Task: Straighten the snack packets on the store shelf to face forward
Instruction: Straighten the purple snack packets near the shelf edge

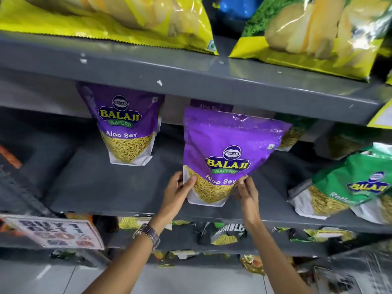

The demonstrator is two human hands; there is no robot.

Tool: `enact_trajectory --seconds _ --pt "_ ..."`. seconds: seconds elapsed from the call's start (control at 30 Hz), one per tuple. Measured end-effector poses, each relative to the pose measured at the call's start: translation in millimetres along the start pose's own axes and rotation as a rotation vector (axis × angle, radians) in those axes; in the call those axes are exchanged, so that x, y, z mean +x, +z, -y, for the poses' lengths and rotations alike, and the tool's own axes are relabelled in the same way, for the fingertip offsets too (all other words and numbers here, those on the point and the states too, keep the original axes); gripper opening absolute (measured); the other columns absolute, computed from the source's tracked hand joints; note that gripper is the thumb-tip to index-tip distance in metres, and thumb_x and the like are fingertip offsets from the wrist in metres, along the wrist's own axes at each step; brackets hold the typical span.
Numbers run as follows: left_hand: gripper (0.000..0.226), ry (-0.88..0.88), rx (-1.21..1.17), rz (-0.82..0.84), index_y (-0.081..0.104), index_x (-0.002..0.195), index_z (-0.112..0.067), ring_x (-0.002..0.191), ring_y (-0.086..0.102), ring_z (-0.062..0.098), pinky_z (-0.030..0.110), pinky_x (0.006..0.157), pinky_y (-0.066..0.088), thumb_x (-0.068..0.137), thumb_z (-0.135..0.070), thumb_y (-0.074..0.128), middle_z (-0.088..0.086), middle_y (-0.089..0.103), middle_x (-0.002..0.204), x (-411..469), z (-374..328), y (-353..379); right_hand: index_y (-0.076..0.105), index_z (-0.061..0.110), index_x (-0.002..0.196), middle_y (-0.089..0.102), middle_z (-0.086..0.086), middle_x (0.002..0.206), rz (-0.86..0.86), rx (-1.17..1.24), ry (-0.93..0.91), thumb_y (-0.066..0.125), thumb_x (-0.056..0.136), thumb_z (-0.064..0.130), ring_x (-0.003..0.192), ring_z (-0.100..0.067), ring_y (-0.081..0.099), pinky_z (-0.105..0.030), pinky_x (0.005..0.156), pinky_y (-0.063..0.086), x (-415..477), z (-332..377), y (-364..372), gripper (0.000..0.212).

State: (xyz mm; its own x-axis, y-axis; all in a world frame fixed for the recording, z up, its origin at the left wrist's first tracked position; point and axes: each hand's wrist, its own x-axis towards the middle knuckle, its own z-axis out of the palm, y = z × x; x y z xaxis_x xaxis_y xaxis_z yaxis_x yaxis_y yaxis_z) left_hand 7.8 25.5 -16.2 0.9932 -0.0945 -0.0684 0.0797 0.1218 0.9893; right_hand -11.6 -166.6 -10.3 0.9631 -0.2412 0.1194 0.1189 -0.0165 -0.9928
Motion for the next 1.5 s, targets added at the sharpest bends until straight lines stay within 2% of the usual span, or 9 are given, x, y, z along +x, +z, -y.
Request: enact_trajectory --seconds 0.13,0.47,0.67,0.77,0.9,1.07,1.13,1.33,1.5 --pt "0.042 0.010 -0.017 0.001 0.060 0.094 -0.029 0.097 0.068 0.015 0.047 0.091 0.053 0.064 -0.057 0.064 -0.006 0.070 0.096 -13.4 -2.8 0.3 0.061 0.037 0.088 0.066 0.018 0.089 -0.006 -0.029 0.032 0.048 0.088 0.037 0.094 -0.014 0.056 -0.041 0.087 0.044 -10.0 3.9 -0.8 0.013" --pt "0.043 0.012 0.015 0.001 0.062 0.092 -0.043 0.103 0.065 0.018 0.053 0.093 0.051 0.061 -0.072 0.065 0.000 0.067 0.108 -14.1 -0.6 -2.9 0.057 0.028 0.099 0.064 0.008 0.099 -0.094 0.038 0.049 0.047 0.084 0.037 0.091 -0.003 0.062 -0.037 0.088 0.045 -20.5 8.8 13.7 0.020" --pt "0.055 0.231 0.011 -0.440 0.048 0.125 -0.025 0.107 0.055 0.003 0.044 0.093 0.048 0.080 -0.058 0.048 -0.026 0.048 0.109 -21.6 -11.7 -30.8 0.052 0.027 0.114 0.056 0.001 0.118 -0.698 -0.067 -0.204 0.057 0.080 0.042 0.112 -0.016 0.053 -0.035 0.098 0.041 -66.8 8.2 48.2 0.038" --pt "0.037 0.251 -0.209 -0.725 0.045 0.125 -0.020 0.091 0.055 -0.015 0.039 0.087 0.048 0.092 -0.035 0.051 -0.014 0.055 0.114 -7.2 -22.7 -84.2 0.057 0.022 0.104 0.064 0.008 0.098 -0.273 -0.142 -0.305 0.059 0.078 0.032 0.087 -0.005 0.061 -0.018 0.075 0.048 -104.0 1.1 93.6 0.028" --pt "0.046 0.135 -0.161 -0.780 0.041 0.134 -0.017 0.125 0.045 0.014 0.049 0.107 0.038 0.093 -0.036 0.049 0.008 0.042 0.143 28.9 -29.1 -168.4 0.056 0.034 0.110 0.065 0.006 0.107 0.160 -0.127 -0.068 0.062 0.077 0.039 0.095 -0.014 0.063 -0.019 0.076 0.050 -86.4 -11.0 152.3 0.034" --pt "0.059 -0.044 0.001 -0.546 0.031 0.143 -0.019 0.135 0.036 0.020 0.051 0.110 0.034 0.092 -0.047 0.044 0.002 0.033 0.151 69.0 -52.0 -205.4 0.044 0.019 0.128 0.058 -0.006 0.118 0.077 0.197 0.278 0.062 0.086 0.013 0.103 -0.019 0.055 -0.023 0.080 0.044 18.2 -7.1 219.5 0.046" --pt "0.060 -0.091 -0.023 -0.420 0.028 0.144 -0.023 0.130 0.038 0.018 0.048 0.105 0.036 0.093 -0.053 0.035 -0.003 0.033 0.150 78.2 -66.2 -203.3 0.047 0.021 0.131 0.058 -0.007 0.123 0.049 0.324 0.445 0.067 0.077 0.028 0.108 -0.021 0.055 -0.027 0.074 0.045 55.4 2.8 234.0 0.058" --pt "0.055 -0.050 0.012 -0.358 0.049 0.126 -0.014 0.093 0.059 0.008 0.031 0.083 0.046 0.090 -0.055 0.039 0.001 0.061 0.121 80.1 -62.9 -195.6 0.053 0.020 0.114 0.060 -0.007 0.118 0.308 0.320 0.357 0.056 0.089 0.020 0.107 -0.024 0.057 -0.042 0.089 0.049 80.1 11.4 237.8 0.025" --pt "0.039 -0.055 -0.009 -0.354 0.049 0.120 -0.016 0.084 0.056 -0.006 0.014 0.060 0.051 0.093 -0.044 0.043 -0.010 0.062 0.100 54.3 -55.0 -196.2 0.058 0.025 0.105 0.067 0.005 0.105 0.275 0.247 0.337 0.055 0.090 0.027 0.099 -0.012 0.062 -0.033 0.077 0.052 54.2 13.3 225.2 0.016"
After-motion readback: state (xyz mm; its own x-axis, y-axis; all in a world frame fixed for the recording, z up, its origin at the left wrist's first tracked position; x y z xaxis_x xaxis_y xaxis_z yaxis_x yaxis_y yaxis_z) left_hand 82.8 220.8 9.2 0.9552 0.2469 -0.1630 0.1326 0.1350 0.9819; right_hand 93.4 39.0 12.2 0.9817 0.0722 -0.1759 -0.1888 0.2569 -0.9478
